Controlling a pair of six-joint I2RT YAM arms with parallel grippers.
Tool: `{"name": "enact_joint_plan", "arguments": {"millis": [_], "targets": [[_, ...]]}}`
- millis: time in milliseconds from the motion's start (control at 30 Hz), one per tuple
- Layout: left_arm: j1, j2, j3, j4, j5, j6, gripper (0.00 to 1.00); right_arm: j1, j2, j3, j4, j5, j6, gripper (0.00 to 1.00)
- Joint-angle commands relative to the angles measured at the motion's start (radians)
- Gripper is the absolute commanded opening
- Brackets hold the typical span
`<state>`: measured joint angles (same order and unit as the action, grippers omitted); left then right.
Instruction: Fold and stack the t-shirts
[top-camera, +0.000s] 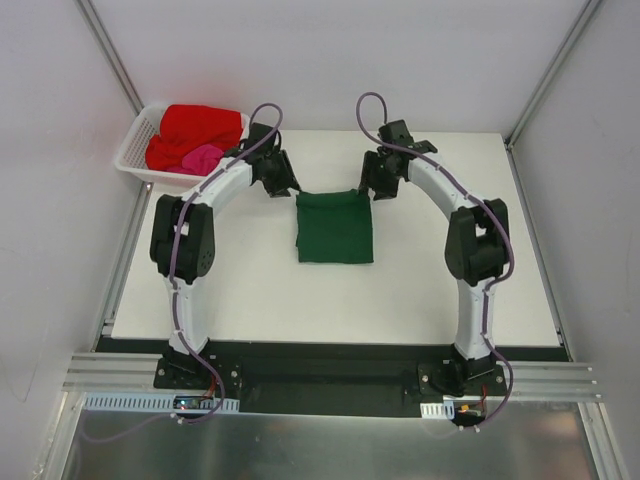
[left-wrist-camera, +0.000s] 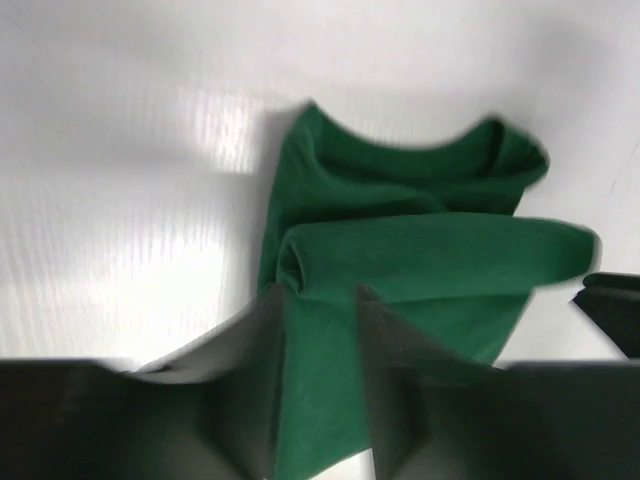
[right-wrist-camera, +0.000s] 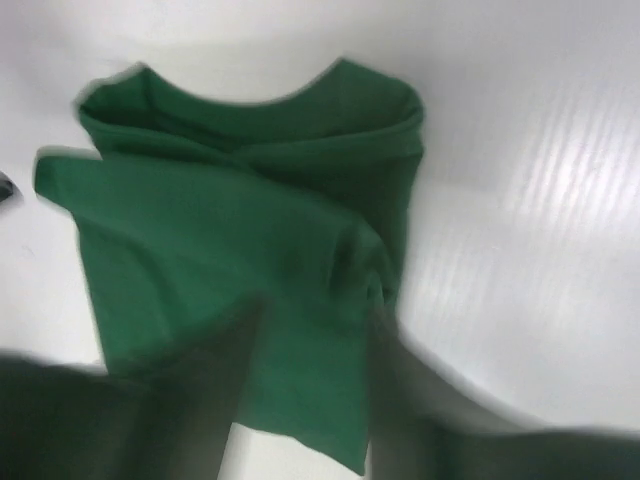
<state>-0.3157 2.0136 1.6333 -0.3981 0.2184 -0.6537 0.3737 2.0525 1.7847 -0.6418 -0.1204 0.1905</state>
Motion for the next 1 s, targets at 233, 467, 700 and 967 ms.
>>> {"name": "enact_joint_plan", "arguments": {"millis": [233, 467, 700, 967], "targets": [[0.066, -0.157, 0.2, -0.148, 0.039, 0.146, 0.99, -0.059, -0.144, 0.088, 0.031, -0.244, -0.004, 0.91], [-0.08, -0.426, -0.169, -0.061, 0.026, 0.054, 0.97, 0.014, -0.35, -0.421, 0.49, -0.369, 0.309, 0.79], [-0.132, -0.726, -0.637, -0.019, -0.069, -0.098, 0.97, 0.148, -0.145, -0.325, 0.547, -0.269, 0.385, 0.82], [-0.057, -0.981, -0.823, -0.03, -0.065, -0.066, 0.99, 0.133, -0.127, -0.128, 0.154, -0.097, 0.189, 0.96]]}}
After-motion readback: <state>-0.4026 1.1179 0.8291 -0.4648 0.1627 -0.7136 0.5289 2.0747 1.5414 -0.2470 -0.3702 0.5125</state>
